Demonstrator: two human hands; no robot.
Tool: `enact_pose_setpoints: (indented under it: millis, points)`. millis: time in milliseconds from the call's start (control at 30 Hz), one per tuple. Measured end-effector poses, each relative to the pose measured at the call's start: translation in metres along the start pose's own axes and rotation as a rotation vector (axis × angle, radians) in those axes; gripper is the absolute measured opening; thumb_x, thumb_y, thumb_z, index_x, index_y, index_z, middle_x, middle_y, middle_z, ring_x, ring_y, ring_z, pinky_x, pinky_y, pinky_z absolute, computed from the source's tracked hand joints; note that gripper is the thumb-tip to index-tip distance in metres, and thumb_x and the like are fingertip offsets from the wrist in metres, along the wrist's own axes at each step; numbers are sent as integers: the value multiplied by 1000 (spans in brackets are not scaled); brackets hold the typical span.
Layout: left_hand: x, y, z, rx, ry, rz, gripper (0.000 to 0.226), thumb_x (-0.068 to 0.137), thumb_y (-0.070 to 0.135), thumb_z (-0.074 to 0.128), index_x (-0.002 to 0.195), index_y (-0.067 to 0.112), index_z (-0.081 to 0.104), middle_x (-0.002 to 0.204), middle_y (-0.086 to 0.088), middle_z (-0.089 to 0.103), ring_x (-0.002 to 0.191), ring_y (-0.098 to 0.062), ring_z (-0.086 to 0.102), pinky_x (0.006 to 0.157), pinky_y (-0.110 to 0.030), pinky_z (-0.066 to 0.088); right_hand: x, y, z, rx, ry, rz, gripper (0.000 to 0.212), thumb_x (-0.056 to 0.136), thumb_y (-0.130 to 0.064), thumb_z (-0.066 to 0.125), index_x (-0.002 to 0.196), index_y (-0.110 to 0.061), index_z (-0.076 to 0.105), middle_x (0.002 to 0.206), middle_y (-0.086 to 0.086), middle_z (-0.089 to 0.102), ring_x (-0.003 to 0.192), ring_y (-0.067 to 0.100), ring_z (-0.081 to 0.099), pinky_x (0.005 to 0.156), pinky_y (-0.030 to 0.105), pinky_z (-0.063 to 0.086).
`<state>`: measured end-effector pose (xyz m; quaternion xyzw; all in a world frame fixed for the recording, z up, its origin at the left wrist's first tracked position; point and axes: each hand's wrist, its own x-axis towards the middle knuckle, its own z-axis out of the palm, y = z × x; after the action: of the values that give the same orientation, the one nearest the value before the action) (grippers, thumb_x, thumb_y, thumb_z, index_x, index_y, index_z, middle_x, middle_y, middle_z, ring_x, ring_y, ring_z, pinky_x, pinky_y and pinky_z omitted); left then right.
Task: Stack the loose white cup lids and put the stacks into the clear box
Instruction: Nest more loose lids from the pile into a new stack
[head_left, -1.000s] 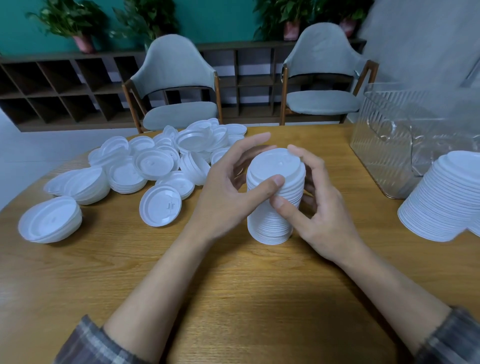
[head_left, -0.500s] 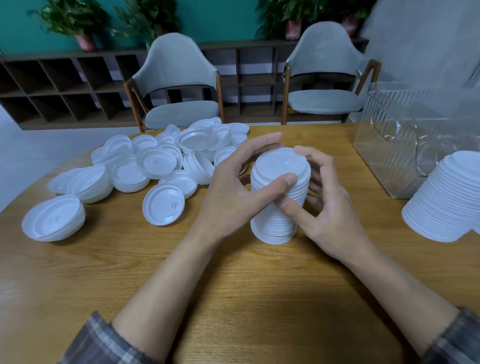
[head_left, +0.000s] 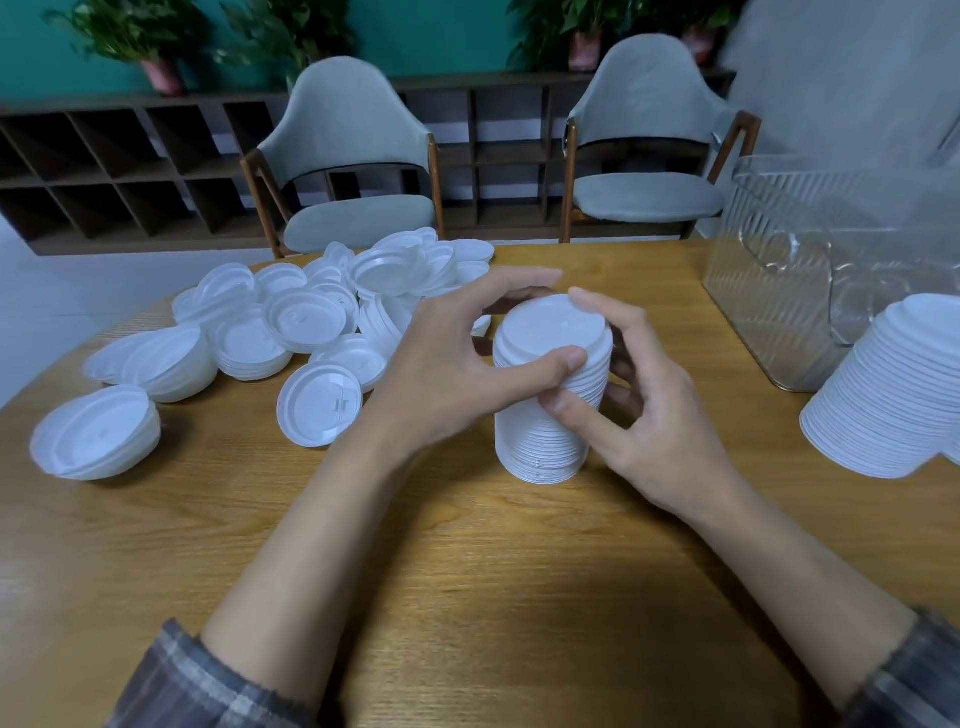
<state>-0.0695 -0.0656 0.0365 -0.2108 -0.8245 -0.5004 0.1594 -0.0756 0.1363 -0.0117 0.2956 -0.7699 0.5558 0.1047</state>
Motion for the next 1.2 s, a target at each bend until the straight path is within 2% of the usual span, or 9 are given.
enact_pose_setpoints:
  millis: [200, 367, 567, 667, 800, 933, 1067, 1133, 1200]
  points:
    - [-5, -7, 5, -86, -24, -57, 52, 86, 30, 86, 134, 27, 66, 120, 12, 72, 119, -10, 66, 98, -31, 54, -1, 2, 2, -9, -10, 24, 74, 85, -55, 75, 148, -40, 39, 139, -25, 56, 132, 2, 55, 101, 32, 55]
    - [-13, -12, 13, -213, -23, -115, 50, 89, 26, 82, 136, 26, 65, 117, 13, 72, 111, -6, 67, 90, -20, 51, -3, 2, 4, -26, -12, 41, 76, 84, -53, 76, 148, -44, 37, 141, -28, 53, 133, 1, 53, 104, 34, 55]
    - [-21, -21, 24, -266, -56, -139, 55, 99, 33, 69, 150, 31, 48, 132, 18, 64, 125, -3, 60, 102, -18, 47, -15, 9, 8, -182, -93, 69, 131, 66, -49, 96, 158, -55, 4, 167, -18, 25, 147, 6, 40, 117, 40, 44]
    - [-21, -24, 27, -268, -36, -129, 50, 98, 34, 67, 144, 25, 51, 130, 16, 65, 122, -3, 61, 98, -15, 46, -17, 13, 13, -236, -108, 56, 142, 64, -45, 98, 157, -55, -8, 170, -14, 19, 150, 6, 34, 120, 28, 36]
    - [-20, -28, 26, -269, -44, -119, 46, 97, 35, 69, 139, 24, 54, 130, 14, 65, 122, -6, 61, 98, -16, 46, -16, 18, 17, -273, -94, 55, 140, 66, -36, 99, 155, -56, -8, 164, -15, 22, 145, 1, 34, 109, 2, 28]
    - [-21, -32, 27, -264, -42, -117, 48, 97, 41, 67, 141, 28, 53, 131, 16, 65, 124, -4, 60, 99, -16, 45, -16, 16, 18, -277, -92, 59, 140, 65, -34, 99, 158, -48, -5, 157, -20, 30, 134, -7, 41, 103, 0, 30]
    - [-23, -33, 30, -291, -28, -128, 57, 99, 65, 42, 147, 35, 47, 136, 24, 61, 129, 3, 56, 106, -19, 42, -17, 13, 16, -279, -51, 32, 136, 63, -32, 99, 159, -43, 3, 142, -52, 28, 122, -26, 42, 98, -1, 33]
    - [-22, -37, 33, -327, 33, -166, 61, 99, 70, 29, 146, 38, 49, 141, 16, 61, 131, -2, 57, 111, -31, 45, -20, 11, 13, -292, -38, 41, 135, 62, -33, 100, 158, -42, 5, 146, -45, 30, 122, -25, 43, 98, -2, 31]
    - [-22, -42, 34, -320, 108, -229, 56, 107, 62, 25, 138, 30, 59, 132, 10, 68, 121, -5, 64, 108, -38, 50, -25, 7, 6, -304, -27, 67, 136, 63, -34, 100, 158, -43, 3, 150, -29, 37, 118, -15, 49, 94, -3, 31]
